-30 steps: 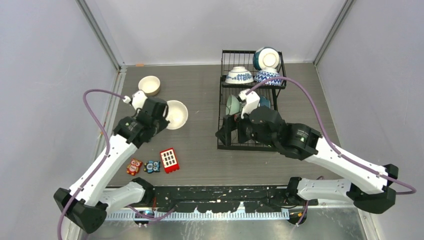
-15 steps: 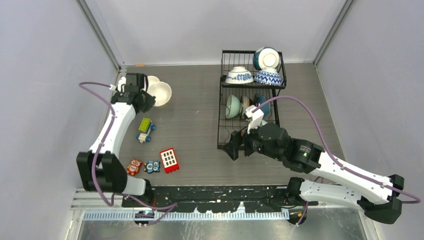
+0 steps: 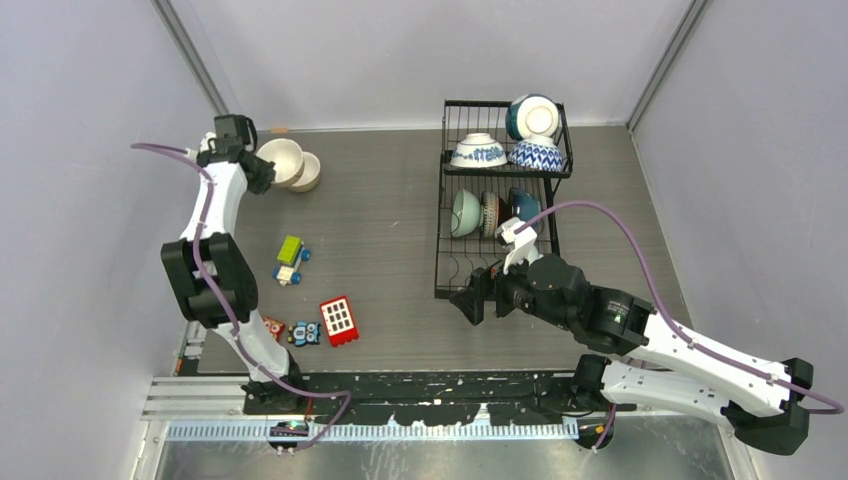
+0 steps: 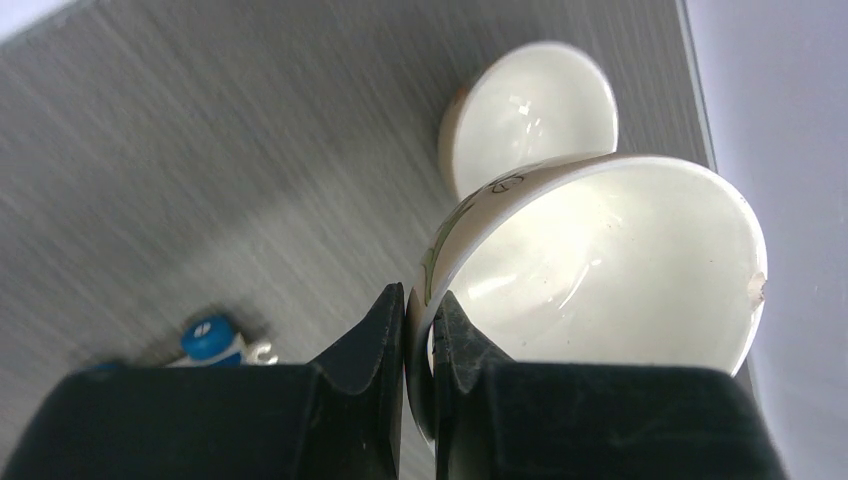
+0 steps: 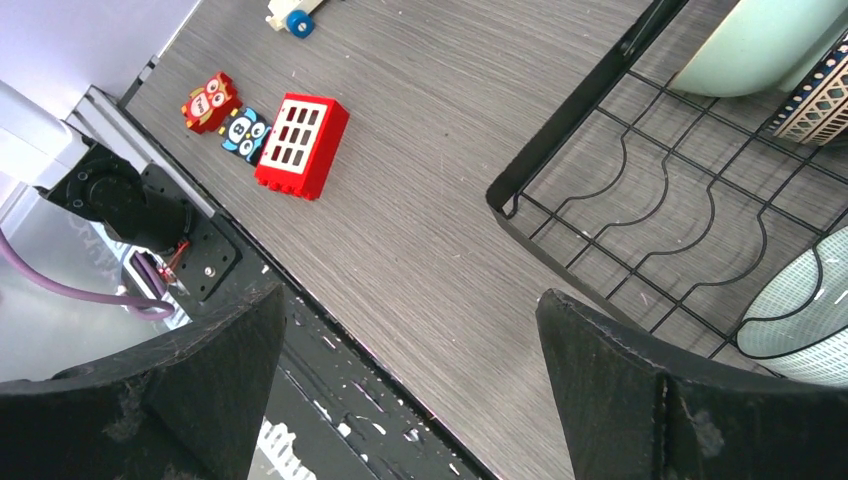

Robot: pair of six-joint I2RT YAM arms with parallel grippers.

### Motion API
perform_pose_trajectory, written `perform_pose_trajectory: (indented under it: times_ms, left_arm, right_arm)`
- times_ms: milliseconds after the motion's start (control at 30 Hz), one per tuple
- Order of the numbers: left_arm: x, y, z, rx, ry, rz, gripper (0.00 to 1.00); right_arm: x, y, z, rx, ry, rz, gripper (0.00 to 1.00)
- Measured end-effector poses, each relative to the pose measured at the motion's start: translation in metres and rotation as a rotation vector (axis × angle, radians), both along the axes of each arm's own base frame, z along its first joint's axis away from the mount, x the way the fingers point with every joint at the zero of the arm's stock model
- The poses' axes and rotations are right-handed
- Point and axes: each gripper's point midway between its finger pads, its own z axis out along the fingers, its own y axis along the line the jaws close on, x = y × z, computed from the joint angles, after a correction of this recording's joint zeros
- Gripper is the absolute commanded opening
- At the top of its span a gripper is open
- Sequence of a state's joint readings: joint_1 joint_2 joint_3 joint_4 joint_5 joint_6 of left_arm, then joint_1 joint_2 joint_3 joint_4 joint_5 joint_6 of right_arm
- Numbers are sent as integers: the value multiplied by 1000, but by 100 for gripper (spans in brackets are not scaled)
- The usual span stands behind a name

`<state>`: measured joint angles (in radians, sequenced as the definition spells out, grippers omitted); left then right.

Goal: Unload the bowls from the dish rack
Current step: Place the bowl with the bowl.

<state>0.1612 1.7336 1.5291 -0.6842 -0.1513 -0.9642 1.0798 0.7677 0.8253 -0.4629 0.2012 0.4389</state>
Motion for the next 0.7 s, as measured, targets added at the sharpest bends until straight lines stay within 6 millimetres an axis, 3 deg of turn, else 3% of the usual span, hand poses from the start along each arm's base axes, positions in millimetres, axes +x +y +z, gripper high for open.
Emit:
perform_pose_trajectory:
  times_ms: [100, 267, 700]
  left_arm:
    - [20, 13, 0, 18, 0, 3, 0]
    - [46, 17, -12, 29, 13, -21, 0]
    - [64, 17, -54, 15, 100, -59, 0]
  right_arm:
    - [1, 0, 1, 1, -5, -5, 99]
    - [4, -1, 1, -9, -23, -9, 99]
    - [10, -2, -1, -36, -47, -24, 99]
